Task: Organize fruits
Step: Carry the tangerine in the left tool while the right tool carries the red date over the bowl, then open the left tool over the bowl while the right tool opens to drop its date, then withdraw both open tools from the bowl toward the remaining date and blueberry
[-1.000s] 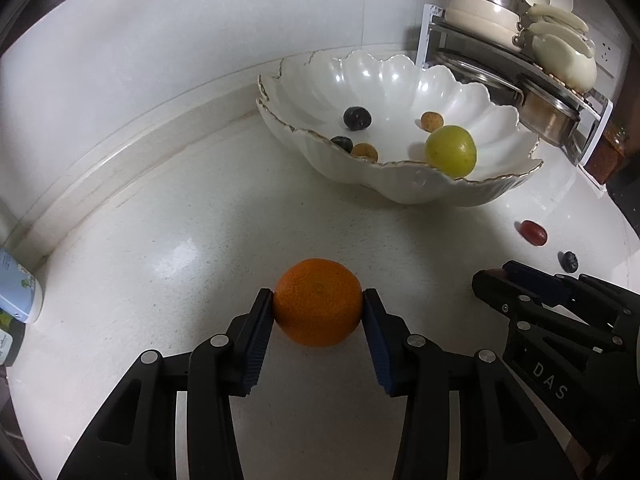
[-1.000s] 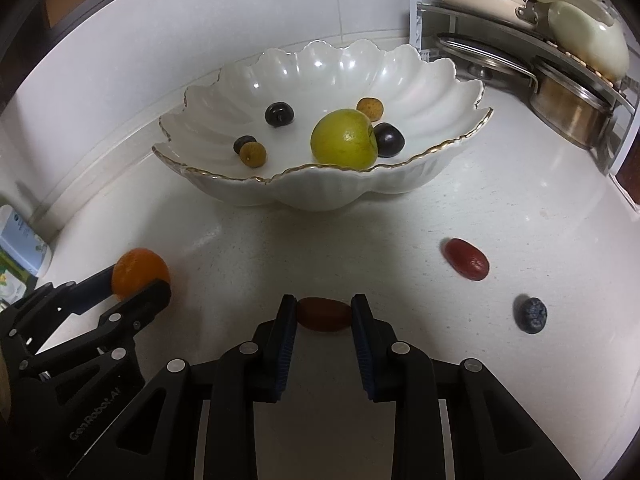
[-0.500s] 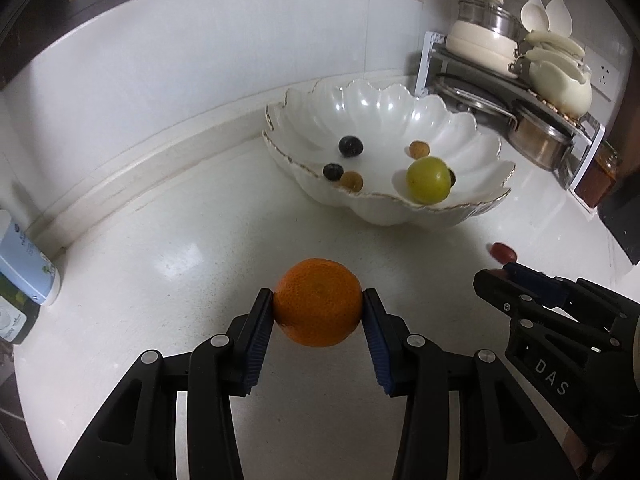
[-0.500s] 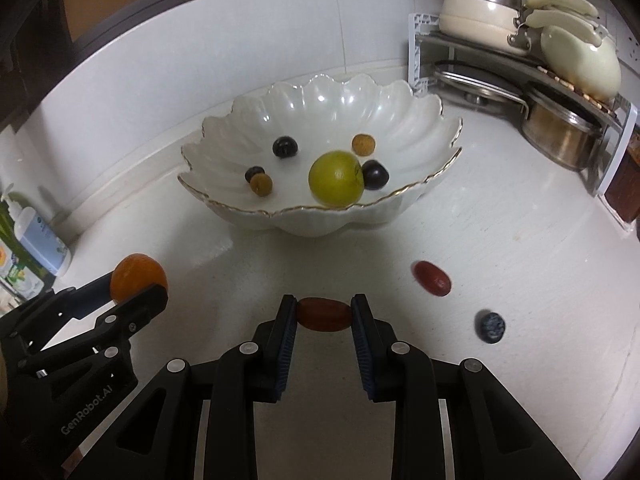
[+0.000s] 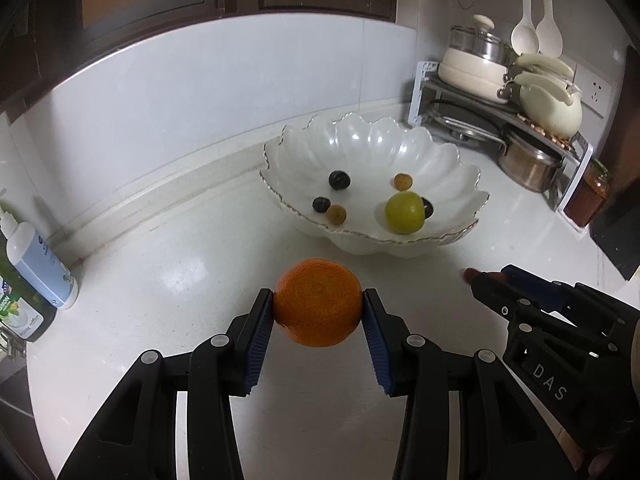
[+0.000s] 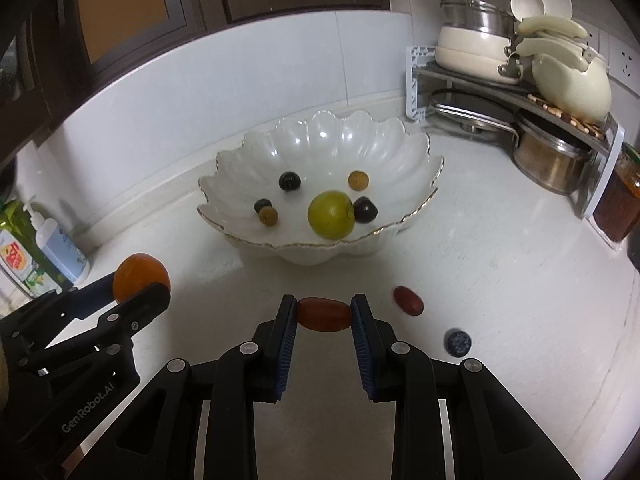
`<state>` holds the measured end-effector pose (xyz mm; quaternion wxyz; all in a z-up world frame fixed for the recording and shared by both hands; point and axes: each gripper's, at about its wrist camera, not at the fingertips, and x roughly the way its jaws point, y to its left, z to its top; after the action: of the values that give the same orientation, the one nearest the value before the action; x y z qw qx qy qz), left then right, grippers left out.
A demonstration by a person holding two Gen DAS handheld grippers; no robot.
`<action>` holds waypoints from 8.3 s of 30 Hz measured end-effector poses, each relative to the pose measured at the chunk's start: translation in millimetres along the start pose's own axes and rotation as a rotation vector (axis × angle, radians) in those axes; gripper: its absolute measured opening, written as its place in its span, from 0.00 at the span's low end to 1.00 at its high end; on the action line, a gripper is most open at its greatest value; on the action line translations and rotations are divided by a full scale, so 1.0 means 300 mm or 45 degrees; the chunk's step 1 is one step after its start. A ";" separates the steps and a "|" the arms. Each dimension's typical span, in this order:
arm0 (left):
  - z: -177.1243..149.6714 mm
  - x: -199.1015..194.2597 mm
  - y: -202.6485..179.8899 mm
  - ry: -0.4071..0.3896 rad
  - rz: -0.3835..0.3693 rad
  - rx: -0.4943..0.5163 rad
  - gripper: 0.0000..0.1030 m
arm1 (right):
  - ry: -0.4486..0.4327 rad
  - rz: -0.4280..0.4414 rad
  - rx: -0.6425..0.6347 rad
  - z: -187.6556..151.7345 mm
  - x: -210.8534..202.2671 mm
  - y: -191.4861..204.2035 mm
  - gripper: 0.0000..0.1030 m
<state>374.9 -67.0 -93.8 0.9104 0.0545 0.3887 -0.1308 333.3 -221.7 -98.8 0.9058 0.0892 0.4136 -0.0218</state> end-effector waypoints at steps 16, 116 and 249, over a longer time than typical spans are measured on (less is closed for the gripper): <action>0.044 -0.118 -0.058 -0.089 0.008 -0.031 0.43 | -0.103 0.023 -0.023 0.046 -0.122 -0.036 0.28; 0.519 0.471 -0.126 0.208 0.077 0.034 0.43 | 0.199 0.014 -0.162 0.548 0.379 -0.191 0.28; -0.015 0.018 -0.316 -0.089 -0.331 0.486 0.54 | -0.060 -0.219 0.093 -0.077 -0.173 -0.254 0.48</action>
<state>348.8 -158.1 -100.5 0.8720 0.1707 0.3289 -0.3198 273.4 -294.2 -85.7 0.9062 0.0858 0.3973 -0.1168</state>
